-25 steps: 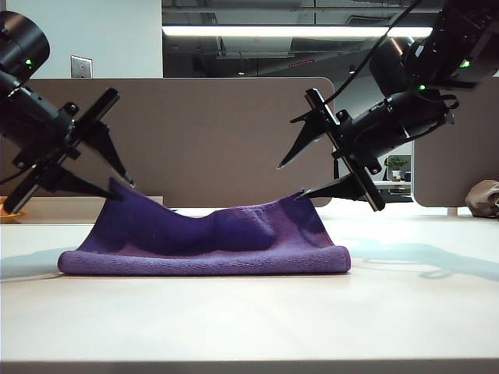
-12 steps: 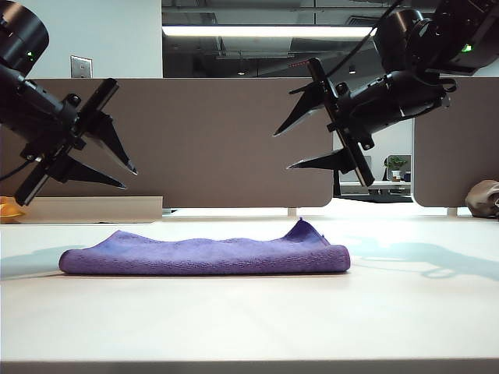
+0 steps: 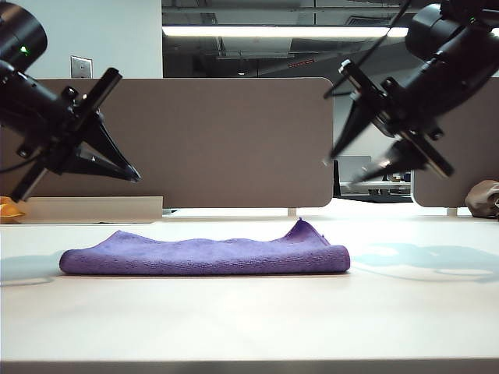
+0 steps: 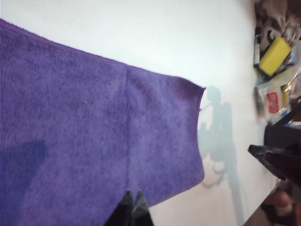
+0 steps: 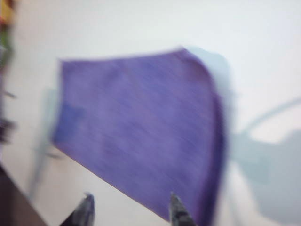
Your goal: Fold the bottom of the cloth upward, then fold it vertically to form a square shape.
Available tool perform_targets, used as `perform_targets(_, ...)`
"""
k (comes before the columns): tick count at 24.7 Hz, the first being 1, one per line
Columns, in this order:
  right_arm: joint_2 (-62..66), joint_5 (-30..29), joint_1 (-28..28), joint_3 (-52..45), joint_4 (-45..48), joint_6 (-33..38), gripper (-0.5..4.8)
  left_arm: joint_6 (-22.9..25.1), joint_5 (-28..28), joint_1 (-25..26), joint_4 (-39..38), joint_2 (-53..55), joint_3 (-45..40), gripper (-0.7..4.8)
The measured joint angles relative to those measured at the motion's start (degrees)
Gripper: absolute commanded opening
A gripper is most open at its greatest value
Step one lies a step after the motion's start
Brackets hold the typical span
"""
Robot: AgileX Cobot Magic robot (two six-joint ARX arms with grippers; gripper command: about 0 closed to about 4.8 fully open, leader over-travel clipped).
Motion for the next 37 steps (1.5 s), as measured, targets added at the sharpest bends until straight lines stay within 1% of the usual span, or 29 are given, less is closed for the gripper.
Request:
perform_targets(1, 0.33, 1.75, 0.0, -0.02, -5.01, -4.22, 2.12, 2.84, -0.92, -0.02, -2.6, -1.03, 0.0, -0.06)
perform_targets(3, 1.16, 3.93, 0.42, -0.61, -10.32, -8.41, 2.12, 6.69, -2.95, -0.17, -7.08, -1.03, 0.0, -0.06)
perform_targets(5, 1.05, 5.11, 0.72, -0.48, -12.2, -10.38, 2.13, 9.84, -4.5, -0.81, -11.41, -0.92, -0.02, -0.06)
perform_targets(7, 1.14, 5.86, 0.83, -0.42, -12.94, -11.56, 2.41, 11.61, -4.7, -1.14, -13.22, -0.94, -0.02, -0.06)
perform_targets(9, 1.92, 6.1, 1.62, -0.44, -13.14, -11.74, 2.45, 12.26, -6.25, -2.12, -14.49, -0.94, -0.02, -0.06)
perform_targets(14, 5.33, 5.38, 5.6, -0.59, -12.63, -11.65, 2.45, 13.03, -6.82, -2.8, -15.34, -0.94, -0.02, -0.06)
perform_targets(24, 8.9, 6.01, 6.21, -0.57, -10.16, -9.73, 2.38, 13.51, -6.8, -2.8, -16.81, -0.92, -0.02, -0.06)
perform_targets(25, 9.03, 5.97, 6.19, -0.57, -9.75, -9.35, 2.0, 13.53, -6.8, -2.8, -16.85, -0.92, -0.02, -0.06)
perform_targets(28, 9.73, 5.77, 6.19, -0.52, -6.97, -7.87, 1.43, 13.53, -6.36, -2.8, -17.11, -0.94, -0.02, -0.06)
perform_targets(29, 9.92, 5.55, 6.21, -0.52, -6.49, -7.61, 1.32, 13.53, -6.27, -2.8, -17.18, -1.05, -0.02, -0.06)
perform_targets(31, 10.49, 4.39, 6.21, -0.52, -5.73, -6.82, 0.62, 13.53, -6.23, -2.8, -17.66, -2.27, -0.02, -0.06)
perform_targets(33, 10.88, 4.31, 6.23, -0.52, -5.53, -6.54, 0.03, 13.53, -6.43, -2.8, -17.68, -3.76, -0.02, -0.06)
perform_targets(34, 10.93, 4.31, 6.25, -0.52, -5.38, -6.54, -0.06, 13.64, -7.43, -2.8, -17.77, -5.09, -0.02, -0.06)
perform_targets(37, 10.51, 4.37, 6.25, -0.44, -5.4, -6.51, -0.06, 13.99, -8.68, -2.8, -17.7, -8.66, 0.0, -0.06)
